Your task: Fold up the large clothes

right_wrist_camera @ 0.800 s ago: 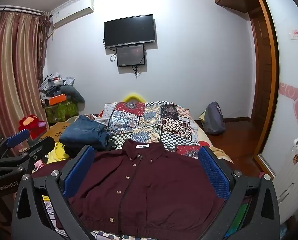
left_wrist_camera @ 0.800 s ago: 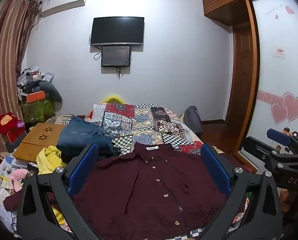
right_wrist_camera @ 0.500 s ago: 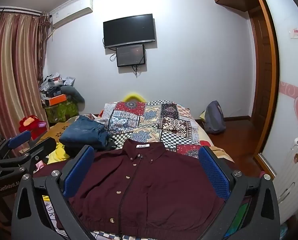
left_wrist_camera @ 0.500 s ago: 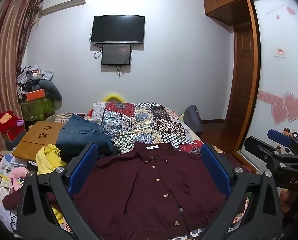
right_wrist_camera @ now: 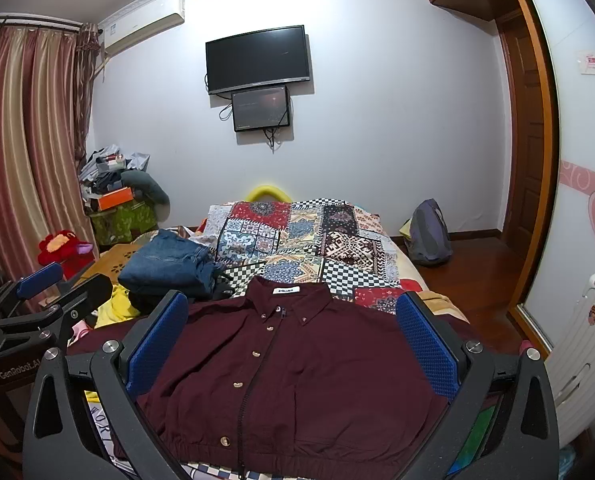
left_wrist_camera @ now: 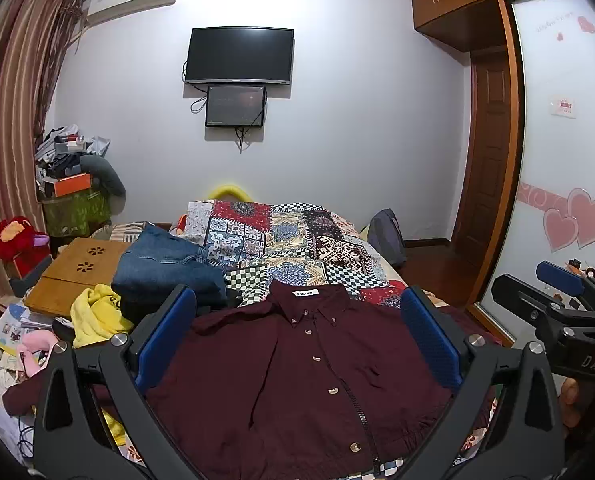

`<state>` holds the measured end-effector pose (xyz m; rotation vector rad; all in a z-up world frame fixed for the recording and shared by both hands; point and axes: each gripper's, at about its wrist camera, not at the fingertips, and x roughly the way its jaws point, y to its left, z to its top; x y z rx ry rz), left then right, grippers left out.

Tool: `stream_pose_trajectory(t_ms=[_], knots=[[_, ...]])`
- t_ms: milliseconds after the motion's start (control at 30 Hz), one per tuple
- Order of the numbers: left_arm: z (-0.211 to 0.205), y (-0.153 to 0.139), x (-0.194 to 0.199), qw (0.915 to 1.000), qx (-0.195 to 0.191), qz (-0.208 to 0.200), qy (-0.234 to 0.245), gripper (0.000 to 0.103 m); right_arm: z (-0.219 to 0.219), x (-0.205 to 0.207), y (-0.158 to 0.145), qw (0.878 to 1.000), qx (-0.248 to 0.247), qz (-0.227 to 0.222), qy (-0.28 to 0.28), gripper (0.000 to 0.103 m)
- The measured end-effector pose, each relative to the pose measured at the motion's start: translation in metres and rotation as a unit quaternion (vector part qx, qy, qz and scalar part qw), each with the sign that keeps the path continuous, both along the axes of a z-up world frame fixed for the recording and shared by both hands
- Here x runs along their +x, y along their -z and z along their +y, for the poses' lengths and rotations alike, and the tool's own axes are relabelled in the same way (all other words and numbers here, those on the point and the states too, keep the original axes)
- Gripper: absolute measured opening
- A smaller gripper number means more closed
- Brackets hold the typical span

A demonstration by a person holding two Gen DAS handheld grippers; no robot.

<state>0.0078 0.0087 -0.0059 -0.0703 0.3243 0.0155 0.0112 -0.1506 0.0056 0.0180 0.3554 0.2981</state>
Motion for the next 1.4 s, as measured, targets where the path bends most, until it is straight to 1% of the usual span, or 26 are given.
stream_pose_trajectory(t_ms=[433,1400], knots=[[0.004,0.003,0.000,1.0000,-0.002,0.001,-0.003,0.103,0.010,-0.001,0.002,1.000,-0.003,0.003,-0.001,0.103],[0.009,0.005,0.002,1.0000,-0.006,0.002,-0.006,0.103,0.013,0.005,0.006,1.000,-0.006,0.010,0.000,0.103]])
